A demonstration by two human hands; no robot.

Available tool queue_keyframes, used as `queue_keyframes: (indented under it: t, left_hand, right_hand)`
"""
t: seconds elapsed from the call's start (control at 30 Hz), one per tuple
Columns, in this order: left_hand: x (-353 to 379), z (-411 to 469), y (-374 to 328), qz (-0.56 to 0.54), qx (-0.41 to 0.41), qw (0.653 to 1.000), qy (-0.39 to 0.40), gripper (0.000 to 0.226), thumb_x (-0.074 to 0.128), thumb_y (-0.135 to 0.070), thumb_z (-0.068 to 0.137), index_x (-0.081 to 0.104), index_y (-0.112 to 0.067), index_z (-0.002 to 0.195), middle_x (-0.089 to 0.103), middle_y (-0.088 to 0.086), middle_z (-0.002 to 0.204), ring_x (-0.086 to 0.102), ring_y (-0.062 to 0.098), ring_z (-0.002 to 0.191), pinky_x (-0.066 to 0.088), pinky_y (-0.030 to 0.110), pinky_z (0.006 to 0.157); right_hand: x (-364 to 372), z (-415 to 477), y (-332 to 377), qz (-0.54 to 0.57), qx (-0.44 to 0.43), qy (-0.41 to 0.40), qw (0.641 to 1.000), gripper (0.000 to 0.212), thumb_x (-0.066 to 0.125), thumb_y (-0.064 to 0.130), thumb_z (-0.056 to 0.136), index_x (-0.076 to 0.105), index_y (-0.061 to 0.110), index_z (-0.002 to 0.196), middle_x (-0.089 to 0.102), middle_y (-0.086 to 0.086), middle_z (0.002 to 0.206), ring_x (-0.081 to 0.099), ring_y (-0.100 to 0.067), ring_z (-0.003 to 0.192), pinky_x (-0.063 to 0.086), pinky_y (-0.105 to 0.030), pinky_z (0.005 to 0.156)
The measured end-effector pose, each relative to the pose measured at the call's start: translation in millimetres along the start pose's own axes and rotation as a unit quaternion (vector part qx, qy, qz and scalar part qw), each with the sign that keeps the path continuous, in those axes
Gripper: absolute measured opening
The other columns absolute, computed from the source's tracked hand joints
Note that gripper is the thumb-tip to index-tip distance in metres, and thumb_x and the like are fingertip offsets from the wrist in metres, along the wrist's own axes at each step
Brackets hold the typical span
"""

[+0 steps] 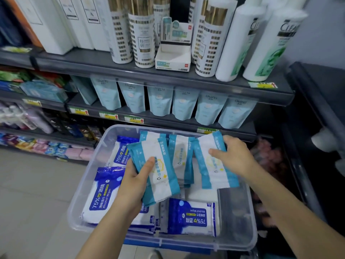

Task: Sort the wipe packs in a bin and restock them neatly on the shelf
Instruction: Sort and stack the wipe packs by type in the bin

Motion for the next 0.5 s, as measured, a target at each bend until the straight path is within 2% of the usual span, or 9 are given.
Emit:
queue_keyframes:
  t: [0.07, 0.13, 0.2, 0.27, 0.33, 0.43, 0.5]
  left_hand:
    - [9.3, -2.5, -0.4, -0.002, 0.000, 1.000, 0.017, 0.026, 0.057, -0.032, 0.091, 0.052, -0.028, 0.117, 0.073, -0.005, 0.098, 0.072, 0.015, 0.083, 0.057, 0.032, 0.061]
    - [17.9, -6.3, -1.3, -0.002, -0.003, 1.000, 0.028, 0.028, 0.052, -0.038, 0.093, 0.051, -0.029, 0.119, 0.072, -0.005, 0.101, 0.071, 0.013, 0.084, 0.057, 0.030, 0.060]
    - [25.5, -9.8, -2.6, 0.005, -0.001, 0.999, 0.041, 0.035, 0.046, -0.043, 0.094, 0.049, -0.028, 0.125, 0.070, -0.002, 0.108, 0.070, 0.013, 0.090, 0.058, 0.032, 0.067]
    - [30.3, -13.8, -4.6, 0.013, 0.001, 0.999, 0.052, 0.043, 0.039, -0.050, 0.094, 0.049, -0.027, 0.128, 0.071, 0.001, 0.108, 0.070, 0.017, 0.093, 0.057, 0.036, 0.073]
    - [32.3, -17.5, -5.7, 0.013, 0.001, 0.998, 0.063, 0.055, 0.035, -0.059, 0.087, 0.049, -0.026, 0.129, 0.071, 0.005, 0.106, 0.071, 0.018, 0.091, 0.058, 0.036, 0.070]
    - [32.5, -23.8, -6.7, 0.006, -0.004, 0.997, 0.073, 0.073, 0.044, -0.061, 0.071, 0.043, -0.026, 0.135, 0.070, 0.006, 0.110, 0.071, 0.020, 0.091, 0.060, 0.037, 0.070]
    - [33.8, -27.1, -8.1, 0.011, 0.003, 0.997, 0.078, 0.062, 0.056, -0.049, 0.073, 0.045, -0.027, 0.129, 0.072, 0.004, 0.106, 0.071, 0.020, 0.091, 0.059, 0.039, 0.072]
  right_hand:
    - [-3.6, -12.5, 26.0, 0.217, -0.009, 0.040, 0.975, 0.017, 0.074, 0.025, 0.078, 0.066, 0.019, 0.092, 0.072, -0.001, 0.089, 0.068, -0.022, 0.086, 0.054, -0.038, 0.078]
    - [10.0, -28.4, 49.0, 0.344, -0.005, 0.102, 0.933, 0.016, 0.071, 0.013, 0.082, 0.063, 0.023, 0.092, 0.072, 0.003, 0.089, 0.070, -0.016, 0.084, 0.057, -0.034, 0.076]
    - [25.6, -40.8, 64.4, 0.332, -0.032, 0.103, 0.937, 0.022, 0.069, 0.009, 0.082, 0.060, 0.025, 0.094, 0.071, 0.004, 0.093, 0.069, -0.014, 0.085, 0.058, -0.033, 0.075]
    - [36.7, -49.4, 69.9, 0.319, -0.050, 0.067, 0.944, 0.022, 0.069, 0.012, 0.083, 0.059, 0.025, 0.097, 0.068, 0.002, 0.098, 0.068, -0.014, 0.086, 0.057, -0.028, 0.072]
    - [41.2, -53.2, 67.6, 0.304, -0.054, 0.019, 0.951, 0.019, 0.069, 0.017, 0.084, 0.059, 0.023, 0.098, 0.062, 0.002, 0.099, 0.063, -0.007, 0.081, 0.051, -0.012, 0.064]
    - [38.1, -57.7, 69.0, 0.251, -0.082, -0.019, 0.964, 0.020, 0.070, 0.021, 0.083, 0.057, 0.027, 0.097, 0.046, 0.003, 0.093, 0.051, 0.001, 0.079, 0.038, 0.000, 0.059]
    - [38.7, -57.0, 69.5, 0.228, -0.090, 0.001, 0.969, 0.023, 0.069, 0.025, 0.083, 0.057, 0.030, 0.102, 0.043, 0.004, 0.097, 0.049, 0.001, 0.085, 0.039, -0.001, 0.064]
Point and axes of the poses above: each hand's wrist, its own z-axis towards the middle knuckle, its own x-axis out of the palm, y = z × x, the point moved 6 cm from there along z, towards the middle knuckle
